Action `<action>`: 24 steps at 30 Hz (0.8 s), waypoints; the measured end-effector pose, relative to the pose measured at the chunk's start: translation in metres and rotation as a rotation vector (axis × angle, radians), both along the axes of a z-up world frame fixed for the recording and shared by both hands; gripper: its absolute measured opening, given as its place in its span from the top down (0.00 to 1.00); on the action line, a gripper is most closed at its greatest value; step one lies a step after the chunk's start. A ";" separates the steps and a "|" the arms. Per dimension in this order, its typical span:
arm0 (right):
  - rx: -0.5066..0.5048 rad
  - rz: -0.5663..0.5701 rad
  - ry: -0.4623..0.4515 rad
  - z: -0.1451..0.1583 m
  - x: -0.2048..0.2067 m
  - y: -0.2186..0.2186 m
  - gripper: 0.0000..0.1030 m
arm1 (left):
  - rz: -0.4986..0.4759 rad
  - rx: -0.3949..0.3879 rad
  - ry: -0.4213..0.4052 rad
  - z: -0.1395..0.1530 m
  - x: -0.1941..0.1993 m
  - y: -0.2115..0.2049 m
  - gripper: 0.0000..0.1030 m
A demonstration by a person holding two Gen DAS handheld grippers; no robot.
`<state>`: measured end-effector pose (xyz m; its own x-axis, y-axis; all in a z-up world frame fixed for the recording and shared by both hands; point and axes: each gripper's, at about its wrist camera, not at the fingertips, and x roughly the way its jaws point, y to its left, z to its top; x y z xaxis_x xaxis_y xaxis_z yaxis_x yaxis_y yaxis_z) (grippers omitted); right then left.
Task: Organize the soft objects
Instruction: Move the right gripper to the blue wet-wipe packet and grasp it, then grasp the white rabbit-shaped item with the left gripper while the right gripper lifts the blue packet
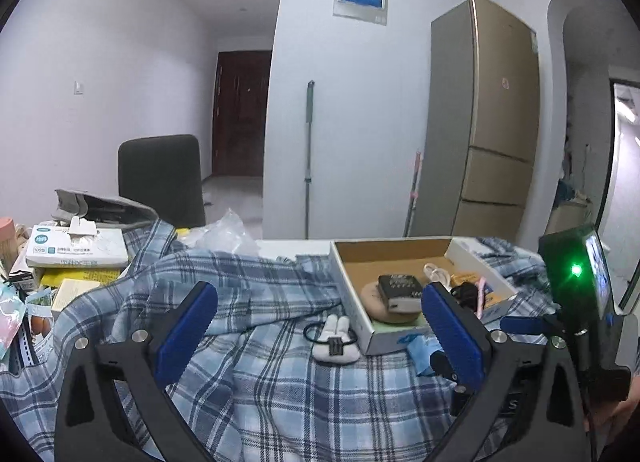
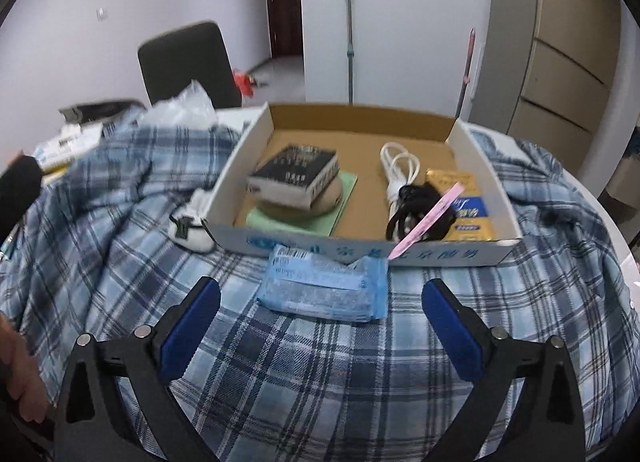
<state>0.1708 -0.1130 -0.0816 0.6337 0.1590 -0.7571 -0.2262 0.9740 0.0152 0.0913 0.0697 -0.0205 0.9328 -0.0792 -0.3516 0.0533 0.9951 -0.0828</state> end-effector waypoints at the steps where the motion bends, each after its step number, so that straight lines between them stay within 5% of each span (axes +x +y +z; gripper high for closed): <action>1: -0.005 -0.008 0.015 -0.004 0.004 0.000 0.02 | -0.001 0.002 0.007 -0.002 0.001 0.000 0.00; 15: 0.009 -0.010 0.070 -0.026 0.030 0.000 0.02 | 0.068 0.012 0.041 -0.008 0.007 0.004 0.00; 16: 0.011 -0.010 0.076 -0.028 0.031 0.000 0.04 | 0.066 0.006 0.042 -0.008 0.007 0.005 0.00; 18: 0.021 -0.003 0.078 -0.028 0.030 -0.001 0.26 | 0.070 0.008 0.056 -0.009 0.009 0.006 0.00; 24: 0.023 0.049 0.070 -0.017 0.019 0.000 0.28 | 0.068 0.003 0.055 -0.009 0.009 0.007 0.00</action>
<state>0.1902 -0.1134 -0.0983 0.5703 0.2069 -0.7949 -0.2715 0.9609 0.0553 0.1007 0.0767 -0.0298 0.9152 -0.0149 -0.4027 -0.0194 0.9965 -0.0809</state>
